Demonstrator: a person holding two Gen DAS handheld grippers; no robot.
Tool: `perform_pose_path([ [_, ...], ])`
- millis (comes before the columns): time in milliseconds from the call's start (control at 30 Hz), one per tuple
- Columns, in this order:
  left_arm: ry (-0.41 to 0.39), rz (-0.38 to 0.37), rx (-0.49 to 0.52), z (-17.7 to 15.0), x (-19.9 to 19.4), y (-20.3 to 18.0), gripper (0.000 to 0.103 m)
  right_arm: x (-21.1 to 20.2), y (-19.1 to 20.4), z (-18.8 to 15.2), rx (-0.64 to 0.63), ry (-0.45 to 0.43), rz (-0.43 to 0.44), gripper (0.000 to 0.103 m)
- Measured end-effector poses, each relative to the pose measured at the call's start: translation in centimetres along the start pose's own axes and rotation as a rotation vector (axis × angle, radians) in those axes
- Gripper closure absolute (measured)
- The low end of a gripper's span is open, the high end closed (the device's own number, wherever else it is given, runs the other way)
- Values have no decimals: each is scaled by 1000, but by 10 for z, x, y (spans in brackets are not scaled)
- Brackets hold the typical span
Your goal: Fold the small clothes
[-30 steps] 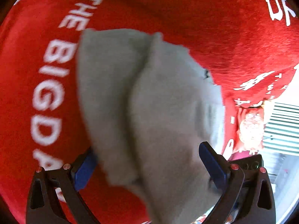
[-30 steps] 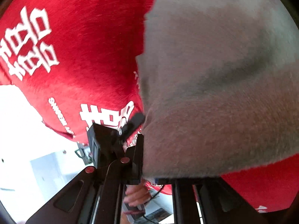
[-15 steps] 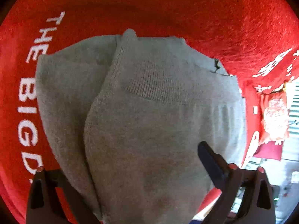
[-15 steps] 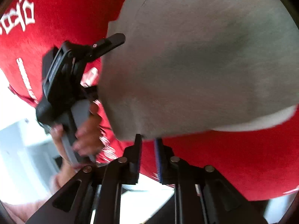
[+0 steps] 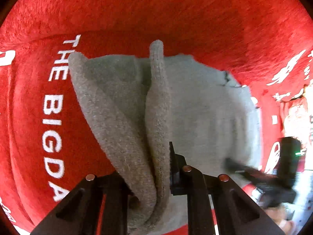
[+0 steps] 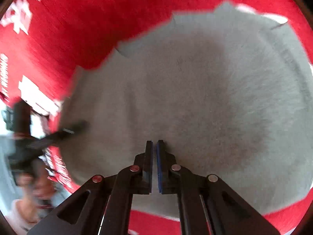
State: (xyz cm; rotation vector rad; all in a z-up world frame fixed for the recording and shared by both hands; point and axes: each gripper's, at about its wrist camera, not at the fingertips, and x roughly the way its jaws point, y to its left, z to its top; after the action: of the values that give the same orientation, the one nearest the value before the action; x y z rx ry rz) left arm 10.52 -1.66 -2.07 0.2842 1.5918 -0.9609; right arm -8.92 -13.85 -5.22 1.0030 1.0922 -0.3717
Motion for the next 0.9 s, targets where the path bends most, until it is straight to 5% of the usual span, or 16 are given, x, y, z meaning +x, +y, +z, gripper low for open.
perform_pose_path([
  [133, -28, -54, 8, 5, -20, -27, 85, -5, -5, 2, -5, 8, 29, 103],
  [400, -74, -114, 163, 20, -39, -150, 85, -62, -66, -6, 91, -40, 168, 99],
  [633, -40, -93, 439, 10, 26, -291, 85, -114, -157, -23, 268, -123, 243, 98],
  [700, -26, -31, 525, 2, 59, -323, 85, -115, -183, -29, 331, -116, 264, 96],
  [900, 17, 41, 520, -6, 90, -331, 85, -106, -227, -49, 466, -118, 426, 94],
])
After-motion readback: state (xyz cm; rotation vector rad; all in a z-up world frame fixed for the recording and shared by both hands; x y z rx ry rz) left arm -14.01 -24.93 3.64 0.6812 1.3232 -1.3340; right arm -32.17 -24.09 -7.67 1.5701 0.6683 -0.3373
